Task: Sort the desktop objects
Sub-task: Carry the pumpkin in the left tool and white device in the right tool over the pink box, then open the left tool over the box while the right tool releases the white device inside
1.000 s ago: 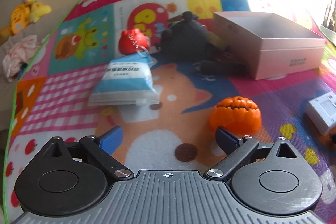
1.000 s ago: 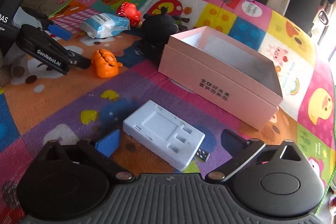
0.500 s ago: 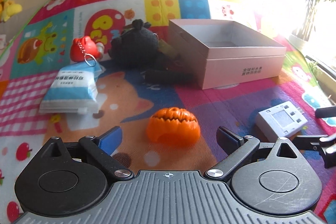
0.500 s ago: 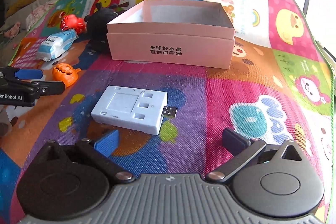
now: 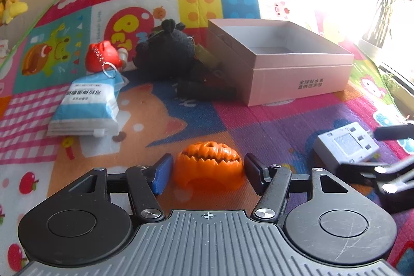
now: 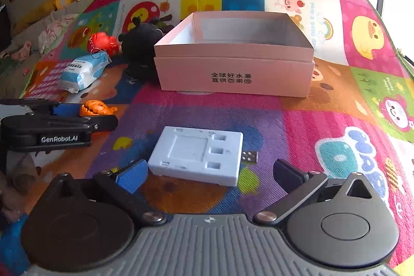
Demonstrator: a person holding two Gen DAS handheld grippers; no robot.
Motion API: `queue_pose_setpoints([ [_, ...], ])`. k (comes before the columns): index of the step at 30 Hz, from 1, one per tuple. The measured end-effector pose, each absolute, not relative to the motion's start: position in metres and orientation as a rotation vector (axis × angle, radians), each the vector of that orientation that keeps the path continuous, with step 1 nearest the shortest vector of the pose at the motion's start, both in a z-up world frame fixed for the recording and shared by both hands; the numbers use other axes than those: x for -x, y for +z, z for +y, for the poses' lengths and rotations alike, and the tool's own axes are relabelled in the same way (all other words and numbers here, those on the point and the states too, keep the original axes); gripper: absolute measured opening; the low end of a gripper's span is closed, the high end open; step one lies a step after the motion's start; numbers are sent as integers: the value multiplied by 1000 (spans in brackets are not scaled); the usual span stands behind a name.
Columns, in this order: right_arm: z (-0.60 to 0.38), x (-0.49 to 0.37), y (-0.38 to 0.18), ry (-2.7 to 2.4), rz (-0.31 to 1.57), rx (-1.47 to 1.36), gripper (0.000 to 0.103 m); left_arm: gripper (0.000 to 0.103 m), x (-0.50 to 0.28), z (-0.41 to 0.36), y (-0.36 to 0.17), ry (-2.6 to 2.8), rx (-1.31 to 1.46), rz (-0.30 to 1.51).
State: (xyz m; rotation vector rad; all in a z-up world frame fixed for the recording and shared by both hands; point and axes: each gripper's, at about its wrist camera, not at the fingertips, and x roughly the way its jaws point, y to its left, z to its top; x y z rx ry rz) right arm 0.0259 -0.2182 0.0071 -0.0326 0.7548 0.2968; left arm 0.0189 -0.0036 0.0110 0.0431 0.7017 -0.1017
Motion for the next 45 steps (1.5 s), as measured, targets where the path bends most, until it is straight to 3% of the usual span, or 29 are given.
queue_pose_setpoints([
  [7, -207, -39, -1, 246, 780, 76, 103, 66, 3, 7, 12, -113, -27, 714],
  [10, -207, -34, 2, 282, 779, 106, 94, 66, 7, 5, 13, -124, -26, 716],
  [12, -209, -28, 6, 308, 772, 122, 94, 66, 10, 1, 14, -142, -34, 715],
  [20, -230, 10, 60, 369, 607, 193, 94, 66, 16, -30, 56, -252, -106, 604],
  [28, -264, 4, 132, 218, 282, 243, 94, 66, -53, -59, 117, -312, -69, 433],
  [34, -274, -39, 137, 164, 280, 199, 94, 66, -131, -82, 97, -329, -24, 472],
  [35, -274, -46, 134, 161, 291, 199, 94, 69, -139, -84, 89, -325, -38, 484],
  [37, -272, -60, 129, 154, 316, 198, 94, 85, -150, -82, 75, -317, -44, 522],
  [39, -270, -73, 122, 152, 344, 199, 94, 95, -147, -72, 67, -303, -18, 533],
  [45, -252, -136, 98, 183, 470, 155, 94, 102, -101, -27, 64, -289, 72, 500],
])
